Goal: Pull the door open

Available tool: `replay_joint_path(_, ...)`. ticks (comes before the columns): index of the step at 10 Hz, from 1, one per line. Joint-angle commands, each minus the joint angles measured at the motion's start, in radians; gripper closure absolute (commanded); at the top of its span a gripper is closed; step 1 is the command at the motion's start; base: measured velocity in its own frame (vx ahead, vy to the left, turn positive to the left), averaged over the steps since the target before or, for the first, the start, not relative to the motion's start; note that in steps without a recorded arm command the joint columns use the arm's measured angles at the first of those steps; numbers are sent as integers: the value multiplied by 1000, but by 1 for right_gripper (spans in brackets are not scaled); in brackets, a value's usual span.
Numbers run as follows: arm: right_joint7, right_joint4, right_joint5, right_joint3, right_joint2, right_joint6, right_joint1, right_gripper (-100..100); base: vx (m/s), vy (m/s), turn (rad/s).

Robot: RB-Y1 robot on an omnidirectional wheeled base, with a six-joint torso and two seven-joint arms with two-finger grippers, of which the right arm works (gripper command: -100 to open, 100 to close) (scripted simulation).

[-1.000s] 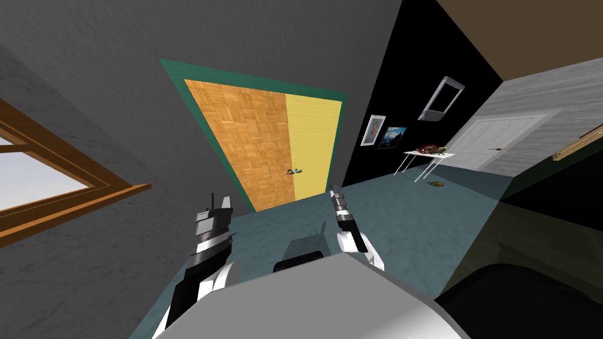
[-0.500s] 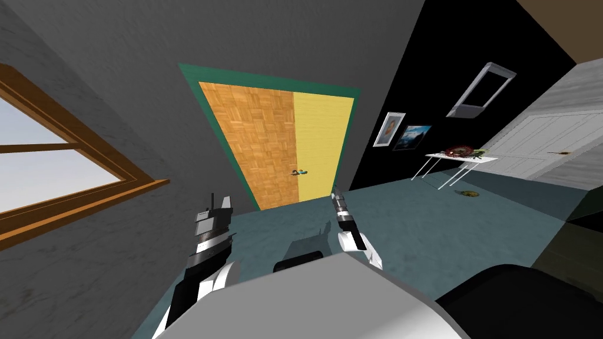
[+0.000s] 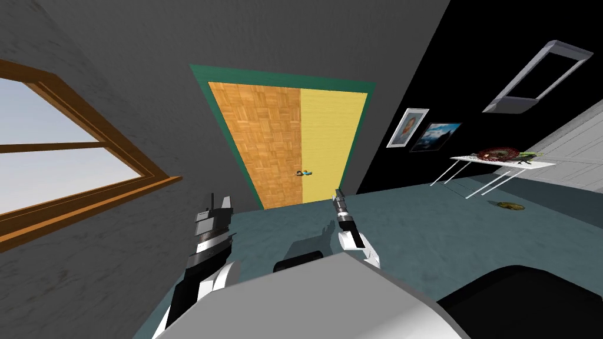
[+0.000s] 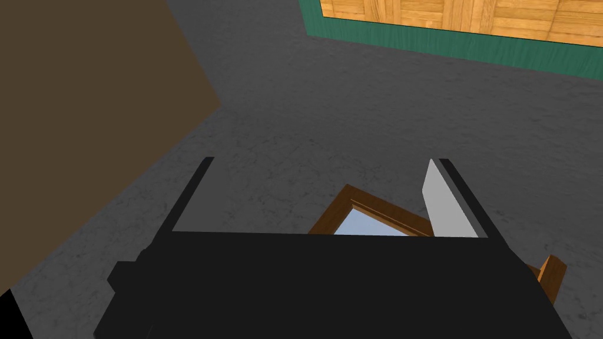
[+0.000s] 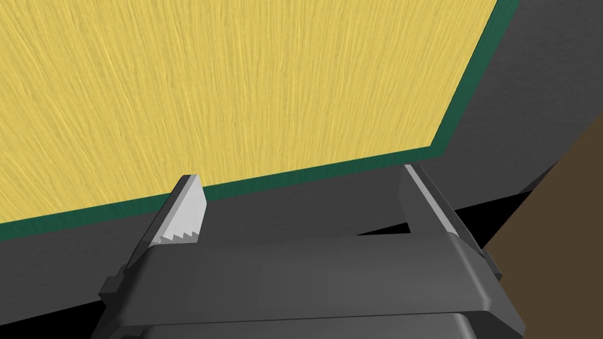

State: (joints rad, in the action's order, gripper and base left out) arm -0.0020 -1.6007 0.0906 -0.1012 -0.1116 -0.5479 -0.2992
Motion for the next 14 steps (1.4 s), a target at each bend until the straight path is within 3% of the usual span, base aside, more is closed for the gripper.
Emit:
replay_joint_path(1,-2,47,11,-12,-10,-12,16,-100,73,-12,188)
replay_joint_path(6,-2,211,47,-48,-36,-59,77,-100,97,-20,174)
replay_joint_path(7,-2,215,47,-48,-36,-59,77,-100,69,-16,72)
replay_joint_path(10,-2,306,68,-70,-50,-87,114,-100,77,-21,164)
replay_joint_path(11,-2,316,68,-70,-50,-87,114,-100,60,-21,42)
replay_joint_path(14,-2,415,89,-92,-64,-115,150,-100,71,-25,160)
